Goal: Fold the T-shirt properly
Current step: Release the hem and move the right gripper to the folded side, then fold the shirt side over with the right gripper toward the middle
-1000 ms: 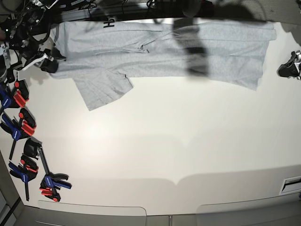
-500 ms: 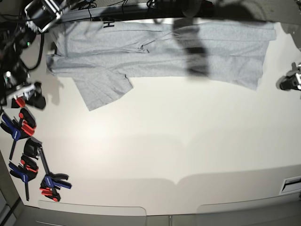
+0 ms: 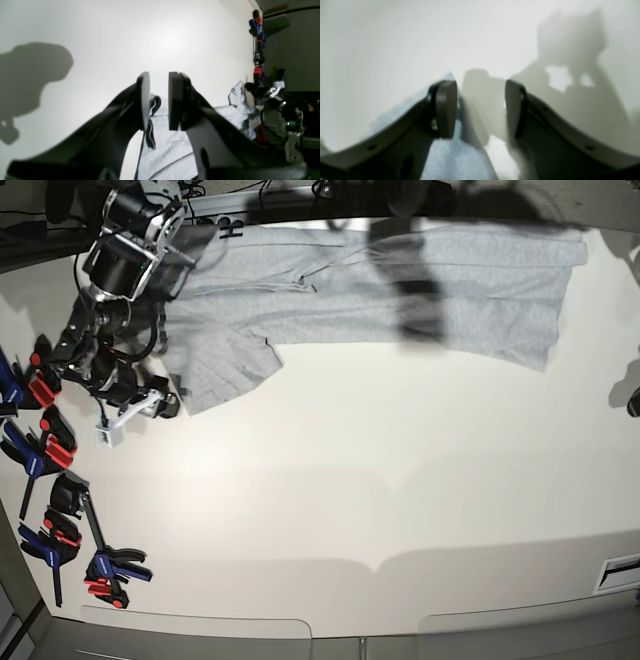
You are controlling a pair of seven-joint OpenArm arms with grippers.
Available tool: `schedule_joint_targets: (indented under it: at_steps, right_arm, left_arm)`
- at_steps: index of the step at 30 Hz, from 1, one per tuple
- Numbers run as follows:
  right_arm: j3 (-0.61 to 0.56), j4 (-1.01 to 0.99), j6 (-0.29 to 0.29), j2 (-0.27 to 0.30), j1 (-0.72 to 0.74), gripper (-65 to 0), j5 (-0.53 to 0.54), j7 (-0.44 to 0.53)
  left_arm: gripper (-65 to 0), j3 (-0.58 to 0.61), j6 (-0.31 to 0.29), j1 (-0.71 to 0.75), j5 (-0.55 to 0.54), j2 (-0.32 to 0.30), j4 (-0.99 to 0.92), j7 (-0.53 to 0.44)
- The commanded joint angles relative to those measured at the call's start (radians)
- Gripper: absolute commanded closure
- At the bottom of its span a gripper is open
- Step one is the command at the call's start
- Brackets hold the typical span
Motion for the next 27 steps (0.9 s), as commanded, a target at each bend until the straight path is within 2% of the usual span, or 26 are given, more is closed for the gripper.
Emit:
schedule_joint_targets:
  at_steps: [1,5,7,10,12,16,19,21,23,27]
  right_arm:
    - [-0.01,-0.019,0.003,0.007,0.031,-29.1,-0.013,-0.013]
    - [-0.036,-0.076,0.008,-0.012,0.034,-28.4,-0.009,-0.047]
    - [-0.037,-0.076,0.022,-0.023,0.035,-24.6,0.003,-0.1]
    - [-0.037,-0.076,0.037,-0.025,0.035,-14.0,0.072,-0.168]
    - [-0.036,-0.076,0.037,-0.022,0.035,-0.1,0.106,-0.195]
    - [0.001,-0.037,0.037,-0.024,0.034,0.0,0.224,-0.249]
    - [0.05,0.069,0.064,-0.042,0.012,0.0,0.397,-0.39]
    - [0.092,0.183,0.071,-0.078,-0.022,0.0,0.486,-0.46]
    - [0.127,0.321,0.076,-0.124,-0.082,0.0,0.548,-0.46]
    - [0.142,0.586,0.088,-0.214,-0.256,0.0,0.568,-0.46]
  left_arm:
    - [-11.9,-0.007,-0.006,-0.015,-0.025,-0.031,0.015,-0.004]
    - [-11.9,-0.007,-0.006,-0.016,-0.025,-0.032,0.015,-0.004]
    - [-11.9,-0.007,-0.006,-0.016,-0.025,-0.031,0.015,-0.004]
    - [-11.9,-0.007,-0.006,-0.016,-0.025,-0.032,0.015,-0.004]
    - [-11.9,-0.007,-0.006,-0.016,-0.025,-0.032,0.015,-0.004]
    - [-11.9,-0.007,-0.006,-0.016,-0.025,-0.032,0.015,-0.004]
    - [-11.9,-0.007,-0.006,-0.016,-0.025,-0.032,0.015,-0.004]
    - [-11.9,-0.007,-0.006,-0.016,-0.025,-0.032,0.015,-0.004]
    - [-11.9,-0.007,-0.006,-0.016,-0.025,-0.032,0.015,-0.004]
    - [-11.9,-0.007,-0.006,-0.016,-0.025,-0.032,0.015,-0.004]
